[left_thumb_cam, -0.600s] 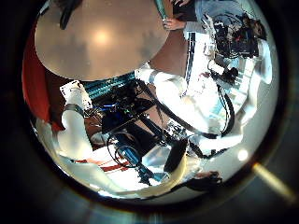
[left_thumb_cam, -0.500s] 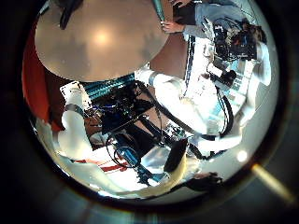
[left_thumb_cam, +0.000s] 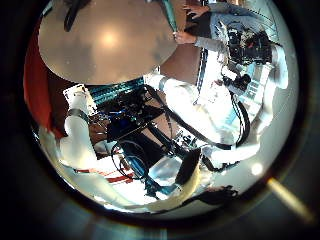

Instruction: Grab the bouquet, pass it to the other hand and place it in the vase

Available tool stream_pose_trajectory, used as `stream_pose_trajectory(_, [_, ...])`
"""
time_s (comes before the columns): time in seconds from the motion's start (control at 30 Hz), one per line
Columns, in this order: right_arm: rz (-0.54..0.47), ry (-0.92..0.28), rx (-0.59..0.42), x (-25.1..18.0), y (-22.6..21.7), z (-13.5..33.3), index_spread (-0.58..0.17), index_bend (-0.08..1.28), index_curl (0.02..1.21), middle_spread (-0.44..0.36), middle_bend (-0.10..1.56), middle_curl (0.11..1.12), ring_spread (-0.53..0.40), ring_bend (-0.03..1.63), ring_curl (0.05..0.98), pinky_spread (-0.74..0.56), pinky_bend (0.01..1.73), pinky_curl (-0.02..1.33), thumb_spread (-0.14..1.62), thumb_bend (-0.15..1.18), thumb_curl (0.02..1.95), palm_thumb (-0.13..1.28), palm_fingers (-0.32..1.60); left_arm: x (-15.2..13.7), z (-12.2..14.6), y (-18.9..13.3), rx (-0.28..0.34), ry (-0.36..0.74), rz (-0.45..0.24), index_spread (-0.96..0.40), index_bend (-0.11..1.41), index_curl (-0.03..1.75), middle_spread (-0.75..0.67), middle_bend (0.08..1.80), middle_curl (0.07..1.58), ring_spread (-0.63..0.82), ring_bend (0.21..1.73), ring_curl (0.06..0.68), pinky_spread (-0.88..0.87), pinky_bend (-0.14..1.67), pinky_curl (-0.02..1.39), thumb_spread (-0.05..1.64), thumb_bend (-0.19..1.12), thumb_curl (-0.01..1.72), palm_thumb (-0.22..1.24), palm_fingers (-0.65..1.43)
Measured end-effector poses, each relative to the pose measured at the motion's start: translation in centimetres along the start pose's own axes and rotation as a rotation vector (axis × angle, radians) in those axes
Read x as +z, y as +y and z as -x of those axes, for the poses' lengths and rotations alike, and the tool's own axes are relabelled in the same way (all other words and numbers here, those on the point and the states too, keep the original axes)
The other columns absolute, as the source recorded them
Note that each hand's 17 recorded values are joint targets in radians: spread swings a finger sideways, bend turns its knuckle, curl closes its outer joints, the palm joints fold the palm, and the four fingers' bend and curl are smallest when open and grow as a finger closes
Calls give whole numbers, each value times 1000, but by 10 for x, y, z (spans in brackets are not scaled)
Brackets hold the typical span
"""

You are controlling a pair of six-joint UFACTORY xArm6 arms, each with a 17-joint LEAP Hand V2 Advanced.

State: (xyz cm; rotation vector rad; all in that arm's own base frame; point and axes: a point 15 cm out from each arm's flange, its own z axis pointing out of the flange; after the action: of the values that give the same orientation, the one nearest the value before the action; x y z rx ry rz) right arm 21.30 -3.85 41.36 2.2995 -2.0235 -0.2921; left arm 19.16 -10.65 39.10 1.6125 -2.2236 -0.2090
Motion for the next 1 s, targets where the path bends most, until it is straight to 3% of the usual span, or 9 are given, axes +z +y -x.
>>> stream_pose_trajectory(0.2, [-7, -15, 11, 5, -9, -5, -330, 182, 308, -8, 241, 348, 51, 581, 169, 417, 506, 158, 1141, -9, 255, 132, 397, 12, 0, 12, 35, -8, -22, 96, 174, 326, 473, 181, 280, 581, 431, 218, 565, 199, 316, 931, -63, 196, -71, -14])
stream_pose_trajectory(0.37, [53, -45, 43, 37, -14, -11, -315, 176, 315, 9, 249, 350, 42, 577, 164, 407, 495, 152, 1100, -22, 265, 162, 411, 14, 5, 3, 79, -31, -21, 97, 175, 328, 473, 184, 279, 581, 428, 218, 564, 197, 316, 933, -63, 195, -71, -11])
stream_pose_trajectory(0.67, [15, -91, 157, 15, -54, -37, -296, 158, 299, 2, 310, 365, 12, 655, 177, 399, 490, 143, 1067, -18, 281, 212, 451, 4, 12, -6, 160, -51, -26, 97, 173, 331, 473, 183, 280, 581, 431, 218, 564, 197, 316, 939, -63, 194, -71, -11])
stream_pose_trajectory(1.0, [87, -122, 273, 37, -122, -64, -268, 163, 293, -6, 341, 373, -26, 727, 188, 369, 512, 140, 1068, -17, 289, 253, 445, -15, 19, -9, 198, -62, -63, 96, 175, 333, 472, 185, 281, 579, 432, 219, 564, 197, 314, 951, -60, 188, -67, -6])
